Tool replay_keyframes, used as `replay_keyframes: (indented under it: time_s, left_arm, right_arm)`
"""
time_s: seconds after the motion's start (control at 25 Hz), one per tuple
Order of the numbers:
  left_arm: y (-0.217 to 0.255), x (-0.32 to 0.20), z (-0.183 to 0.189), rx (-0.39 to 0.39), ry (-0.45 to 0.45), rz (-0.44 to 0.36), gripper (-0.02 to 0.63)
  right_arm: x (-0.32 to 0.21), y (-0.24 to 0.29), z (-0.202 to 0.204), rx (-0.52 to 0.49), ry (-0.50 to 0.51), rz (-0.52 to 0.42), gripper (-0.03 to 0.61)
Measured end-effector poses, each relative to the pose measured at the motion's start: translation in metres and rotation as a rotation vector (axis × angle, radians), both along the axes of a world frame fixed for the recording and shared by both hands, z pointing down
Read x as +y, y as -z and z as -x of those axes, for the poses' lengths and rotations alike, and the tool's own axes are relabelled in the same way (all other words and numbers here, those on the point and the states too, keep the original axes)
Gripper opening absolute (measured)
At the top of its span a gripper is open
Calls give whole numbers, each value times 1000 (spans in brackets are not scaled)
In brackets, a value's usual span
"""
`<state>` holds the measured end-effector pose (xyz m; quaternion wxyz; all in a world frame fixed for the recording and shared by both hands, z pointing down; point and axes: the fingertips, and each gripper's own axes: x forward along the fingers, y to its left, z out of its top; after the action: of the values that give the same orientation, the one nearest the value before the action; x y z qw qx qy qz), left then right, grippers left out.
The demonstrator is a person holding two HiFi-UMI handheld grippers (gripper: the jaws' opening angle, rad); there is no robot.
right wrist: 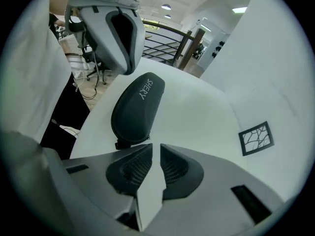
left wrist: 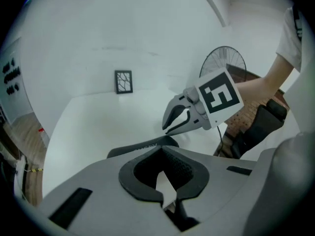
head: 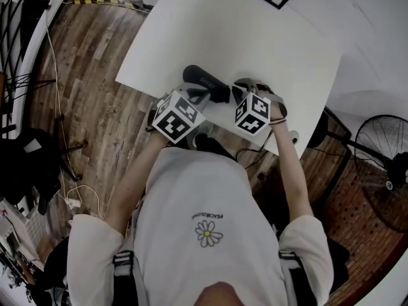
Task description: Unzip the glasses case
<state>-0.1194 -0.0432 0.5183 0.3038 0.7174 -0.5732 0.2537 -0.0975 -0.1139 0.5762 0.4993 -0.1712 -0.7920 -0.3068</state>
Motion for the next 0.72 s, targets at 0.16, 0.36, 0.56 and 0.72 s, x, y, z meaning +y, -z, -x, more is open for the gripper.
replay_keyframes:
  time_s: [0.16, 0.36, 0.56, 0.72]
  left_arm:
    - [6, 14, 21, -37, 40, -23, 11]
    - [-17, 39, 26, -13, 61, 37, 11]
    - [-24, 44, 16, 33, 54, 51, 11]
    - [-23, 43, 10, 58, 53, 36, 11]
  right_arm:
    - [9, 25, -10, -90, -45, 35, 172]
    - [47, 31, -16, -171, 24, 32, 255]
    - [58, 23, -11, -213, -14, 41, 265]
    - [55, 22, -4, -225, -34, 14, 265]
